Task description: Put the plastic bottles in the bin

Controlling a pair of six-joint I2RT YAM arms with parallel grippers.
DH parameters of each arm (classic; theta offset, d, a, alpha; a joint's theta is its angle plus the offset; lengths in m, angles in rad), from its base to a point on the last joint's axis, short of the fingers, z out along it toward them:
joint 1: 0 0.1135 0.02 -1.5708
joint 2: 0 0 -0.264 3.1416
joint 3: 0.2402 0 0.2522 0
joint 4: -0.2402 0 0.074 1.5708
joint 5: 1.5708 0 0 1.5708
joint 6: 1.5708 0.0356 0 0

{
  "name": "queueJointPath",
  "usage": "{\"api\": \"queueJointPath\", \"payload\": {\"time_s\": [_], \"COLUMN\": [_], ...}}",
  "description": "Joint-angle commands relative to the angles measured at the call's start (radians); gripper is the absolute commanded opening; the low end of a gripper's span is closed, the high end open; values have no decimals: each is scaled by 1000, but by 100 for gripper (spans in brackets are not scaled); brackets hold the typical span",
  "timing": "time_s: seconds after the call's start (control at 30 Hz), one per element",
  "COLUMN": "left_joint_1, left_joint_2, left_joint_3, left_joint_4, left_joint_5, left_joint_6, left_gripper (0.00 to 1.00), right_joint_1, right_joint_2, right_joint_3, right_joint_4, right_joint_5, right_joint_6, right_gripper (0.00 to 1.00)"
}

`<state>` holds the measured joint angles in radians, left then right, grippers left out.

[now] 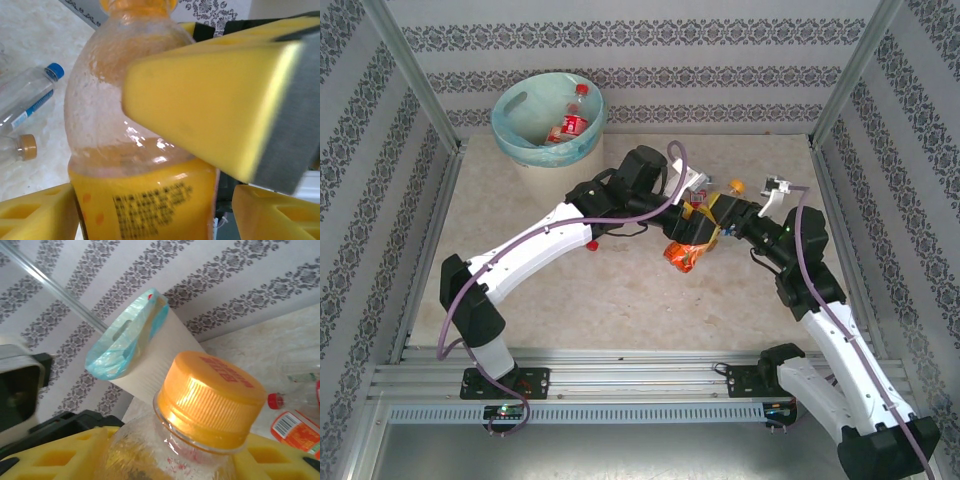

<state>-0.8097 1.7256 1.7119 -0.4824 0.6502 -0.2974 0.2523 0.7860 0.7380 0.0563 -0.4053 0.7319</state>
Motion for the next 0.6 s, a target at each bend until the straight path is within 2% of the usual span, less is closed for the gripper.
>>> {"api": "queueJointPath", "payload": {"time_s": [0.0, 0.43, 0.57], "left_joint_1": [0, 0, -1], "left_joint_2": [-9, -80, -77], "left_joint_3": [-19, -178, -183], "left_joint_4": [24, 118, 133], "left_joint_5": [61, 13, 30], "left_joint_6": [-20, 31, 35], "left_gripper": [77, 79, 78], "right_joint_1": [21, 48, 53], "right_joint_2": [-13, -44, -28], "right_joint_3": [26, 36, 43], "right_joint_4": [91, 131, 164], "right_joint_5": [3, -9, -23], "right_joint_6": [-6, 78, 106], "right_gripper": [56, 56, 55]}}
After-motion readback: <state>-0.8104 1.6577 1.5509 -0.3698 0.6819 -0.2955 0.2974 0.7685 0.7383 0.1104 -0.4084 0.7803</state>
